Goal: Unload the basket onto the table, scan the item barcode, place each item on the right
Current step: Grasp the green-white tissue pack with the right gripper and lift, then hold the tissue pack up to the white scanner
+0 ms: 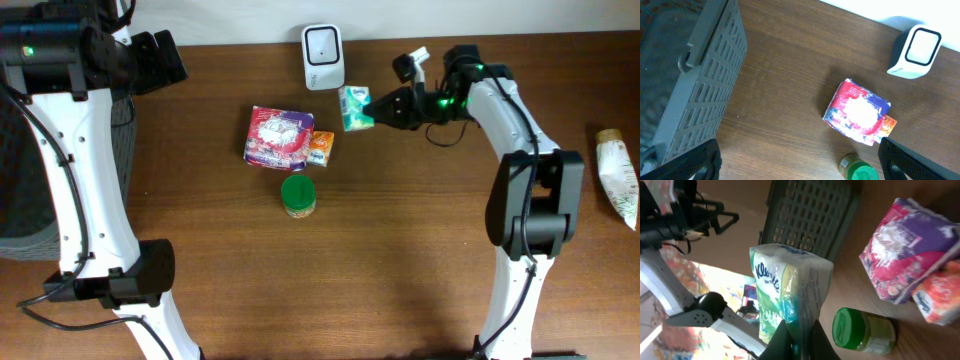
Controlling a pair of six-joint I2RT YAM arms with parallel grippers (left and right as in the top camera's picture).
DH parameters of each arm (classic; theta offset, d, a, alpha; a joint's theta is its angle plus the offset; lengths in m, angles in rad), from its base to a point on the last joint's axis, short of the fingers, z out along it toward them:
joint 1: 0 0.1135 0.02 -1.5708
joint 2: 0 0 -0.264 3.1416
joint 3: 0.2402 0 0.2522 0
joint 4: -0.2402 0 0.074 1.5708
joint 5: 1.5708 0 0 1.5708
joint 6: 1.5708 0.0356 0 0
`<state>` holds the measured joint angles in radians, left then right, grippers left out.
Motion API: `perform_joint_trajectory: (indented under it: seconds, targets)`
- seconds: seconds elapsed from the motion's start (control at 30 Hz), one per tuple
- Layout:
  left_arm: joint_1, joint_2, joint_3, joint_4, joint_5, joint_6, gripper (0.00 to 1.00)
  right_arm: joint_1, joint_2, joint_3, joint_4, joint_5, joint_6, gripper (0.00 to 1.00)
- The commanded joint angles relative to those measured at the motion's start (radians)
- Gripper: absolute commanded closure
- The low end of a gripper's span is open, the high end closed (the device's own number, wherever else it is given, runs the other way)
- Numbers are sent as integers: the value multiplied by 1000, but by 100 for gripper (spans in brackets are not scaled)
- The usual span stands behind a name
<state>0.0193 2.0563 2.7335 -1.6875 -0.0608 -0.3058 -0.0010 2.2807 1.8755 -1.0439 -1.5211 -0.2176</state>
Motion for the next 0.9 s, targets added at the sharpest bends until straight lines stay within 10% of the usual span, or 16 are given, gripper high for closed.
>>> perform_joint_trajectory:
  seconds: [0.0,0.27,0.6,0.87]
  targets:
    - [3,-19,10,0,-7,8,1,-42,2,15,8,-31,13,96]
    - [3,-19,10,0,-8,8,1,-4,2,14,38,70,-122,96]
    - [3,-19,10,0,-7,8,1,166,2,150,44,1331,148,96]
    - [3,-19,10,0,-7,8,1,270,13,179,661,1481,3,96]
